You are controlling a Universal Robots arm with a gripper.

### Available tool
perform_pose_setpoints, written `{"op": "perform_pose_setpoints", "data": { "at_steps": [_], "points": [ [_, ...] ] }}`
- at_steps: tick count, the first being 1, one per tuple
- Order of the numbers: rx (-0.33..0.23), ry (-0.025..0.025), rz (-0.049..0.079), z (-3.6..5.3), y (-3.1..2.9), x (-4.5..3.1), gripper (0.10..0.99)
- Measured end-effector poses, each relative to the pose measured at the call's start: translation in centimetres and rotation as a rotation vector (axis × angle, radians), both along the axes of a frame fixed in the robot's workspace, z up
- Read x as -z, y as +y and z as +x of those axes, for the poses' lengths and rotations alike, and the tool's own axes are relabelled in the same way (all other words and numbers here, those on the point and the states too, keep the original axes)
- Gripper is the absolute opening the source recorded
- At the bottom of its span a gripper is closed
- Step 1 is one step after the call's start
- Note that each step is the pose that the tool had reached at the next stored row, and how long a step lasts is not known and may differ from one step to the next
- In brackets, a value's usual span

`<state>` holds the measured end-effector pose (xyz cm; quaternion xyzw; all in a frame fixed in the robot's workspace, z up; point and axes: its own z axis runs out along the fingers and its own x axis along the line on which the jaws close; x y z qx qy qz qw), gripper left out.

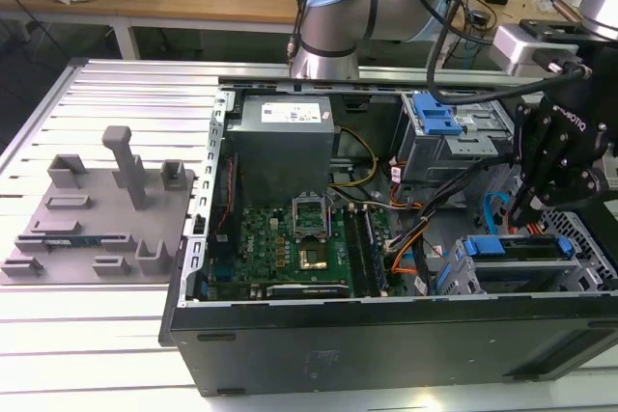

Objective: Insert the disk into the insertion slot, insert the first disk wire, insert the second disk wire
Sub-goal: 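Insert the second disk wire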

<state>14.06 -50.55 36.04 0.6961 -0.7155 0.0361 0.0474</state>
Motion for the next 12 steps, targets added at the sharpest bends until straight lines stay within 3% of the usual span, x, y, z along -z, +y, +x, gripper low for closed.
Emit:
{"op": "perform_pose_setpoints", "data": {
  "at_steps": [5,9,12],
  "points": [
    [0.001,0.0080,0.018,0.19,-0.46,0.08,0.161],
    [0.001,0.0230,0.025,0.88,-0.74,0.20,0.161],
    [0.001,0.0243,0.025,0.88,-0.74,0.21,0.161]
  ]
}}
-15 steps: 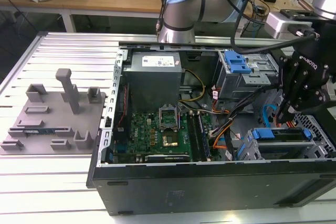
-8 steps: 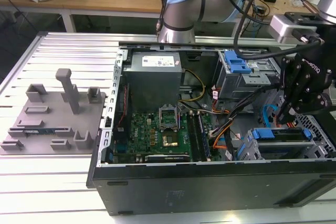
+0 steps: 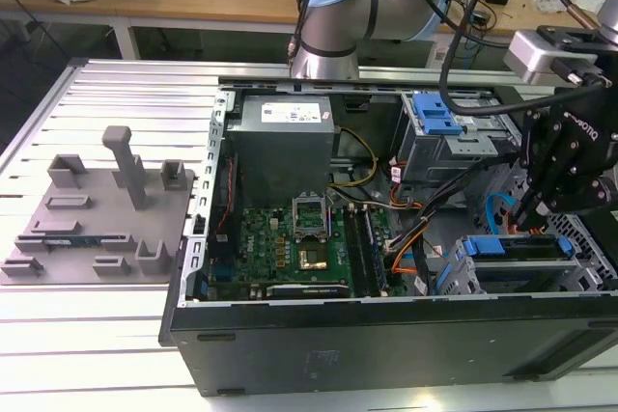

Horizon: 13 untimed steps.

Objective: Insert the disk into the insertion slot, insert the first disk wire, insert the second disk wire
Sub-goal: 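Insert the second disk wire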

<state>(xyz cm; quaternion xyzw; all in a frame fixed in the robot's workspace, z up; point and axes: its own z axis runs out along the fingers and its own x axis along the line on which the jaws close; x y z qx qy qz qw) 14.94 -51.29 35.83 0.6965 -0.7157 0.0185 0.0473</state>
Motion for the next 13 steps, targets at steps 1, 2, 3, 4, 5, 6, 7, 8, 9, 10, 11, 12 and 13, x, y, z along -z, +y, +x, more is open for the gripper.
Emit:
{"op": "perform_pose_setpoints", "data": {
  "at_steps": [1,2,3,4,5,6,7,8,9,10,11,12,13],
  "points": [
    [0.000,0.0001,0.000,0.00,0.00,0.00,0.161],
    [0.000,0.0000,0.000,0.00,-0.01,0.01,0.161],
    [0.000,0.0000,0.004,0.01,-0.20,0.05,0.161],
    [0.000,0.0001,0.006,0.01,-0.30,0.08,0.161],
    [0.000,0.0001,0.007,0.01,-0.34,0.11,0.161],
    [0.000,0.0001,0.007,0.00,-0.34,0.18,0.161],
    [0.000,0.0001,0.007,0.00,-0.35,0.21,0.161],
    [0.000,0.0001,0.007,0.00,-0.35,0.27,0.161],
    [0.000,0.0001,0.007,0.00,-0.35,0.33,0.161],
    [0.000,0.0001,0.007,0.00,-0.37,0.37,0.161],
    [0.000,0.0002,0.007,0.01,-0.38,0.41,0.161],
    [0.000,0.0003,0.008,0.09,-0.39,0.44,0.161],
    [0.000,0.0003,0.007,0.13,-0.39,0.44,0.161]
  ]
}}
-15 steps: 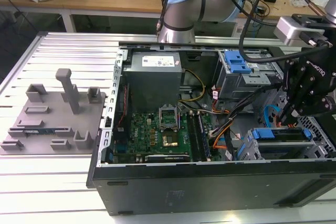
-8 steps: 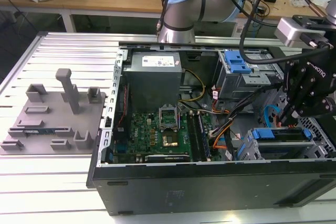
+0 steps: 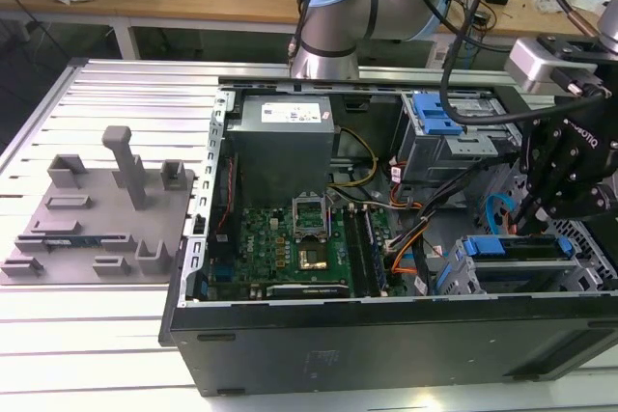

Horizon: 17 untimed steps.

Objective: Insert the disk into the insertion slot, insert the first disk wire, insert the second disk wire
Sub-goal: 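Insert the second disk wire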

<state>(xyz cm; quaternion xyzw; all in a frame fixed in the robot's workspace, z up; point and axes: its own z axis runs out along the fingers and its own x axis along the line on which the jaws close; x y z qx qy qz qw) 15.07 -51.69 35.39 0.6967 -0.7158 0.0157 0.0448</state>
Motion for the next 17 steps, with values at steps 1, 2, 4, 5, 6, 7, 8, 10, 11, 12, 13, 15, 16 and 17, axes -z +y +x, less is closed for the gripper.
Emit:
{"op": "perform_pose_setpoints", "data": {
  "at_steps": [1,2,4,5,6,7,8,10,11,12,13,15,16,17],
  "points": [
    [0.000,0.0001,0.000,0.02,-0.01,0.00,0.161],
    [0.000,0.0001,0.000,0.03,-0.04,0.01,0.161],
    [0.000,0.0001,0.000,0.04,-0.08,0.04,0.161],
    [0.000,0.0001,0.000,0.04,-0.10,0.07,0.161],
    [0.000,0.0001,0.000,0.05,-0.11,0.09,0.161],
    [0.000,0.0001,0.000,0.06,-0.11,0.11,0.161],
    [0.000,0.0001,0.000,0.07,-0.11,0.13,0.161],
    [0.000,0.0001,0.000,0.13,-0.10,0.16,0.161],
    [0.000,0.0001,0.000,0.15,-0.10,0.17,0.161],
    [0.000,0.0001,0.000,0.17,-0.11,0.18,0.161],
    [0.000,0.0001,0.000,0.20,-0.11,0.20,0.161],
    [0.000,0.0001,0.000,0.26,-0.12,0.24,0.161],
    [0.000,0.0001,0.000,0.29,-0.13,0.26,0.161],
    [0.000,0.0001,0.000,0.30,-0.13,0.29,0.161]
  ]
}}
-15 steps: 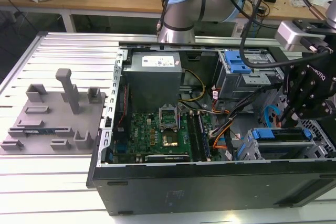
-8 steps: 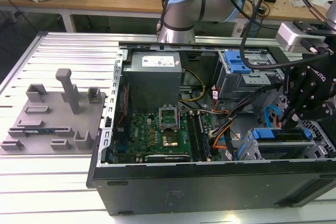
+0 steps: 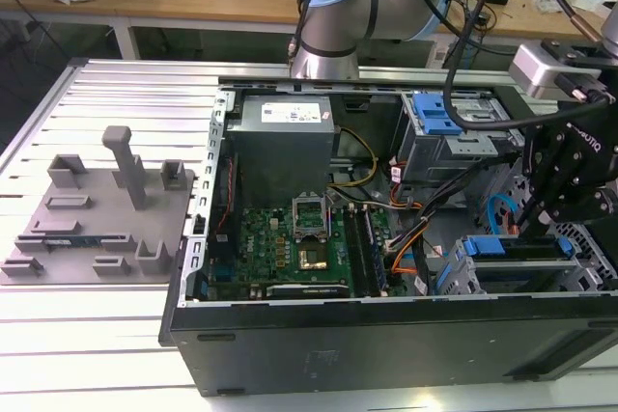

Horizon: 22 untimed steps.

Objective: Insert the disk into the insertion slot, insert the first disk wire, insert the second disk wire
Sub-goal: 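Insert the second disk wire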

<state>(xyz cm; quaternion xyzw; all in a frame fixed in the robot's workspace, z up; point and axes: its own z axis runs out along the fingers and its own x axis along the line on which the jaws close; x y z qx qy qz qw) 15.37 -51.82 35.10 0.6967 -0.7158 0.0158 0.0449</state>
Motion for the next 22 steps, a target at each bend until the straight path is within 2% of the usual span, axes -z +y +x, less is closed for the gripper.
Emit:
{"op": "perform_pose_setpoints", "data": {
  "at_steps": [22],
  "points": [
    [0.000,0.0001,0.000,0.01,-0.17,1.02,0.161]
  ]
}}
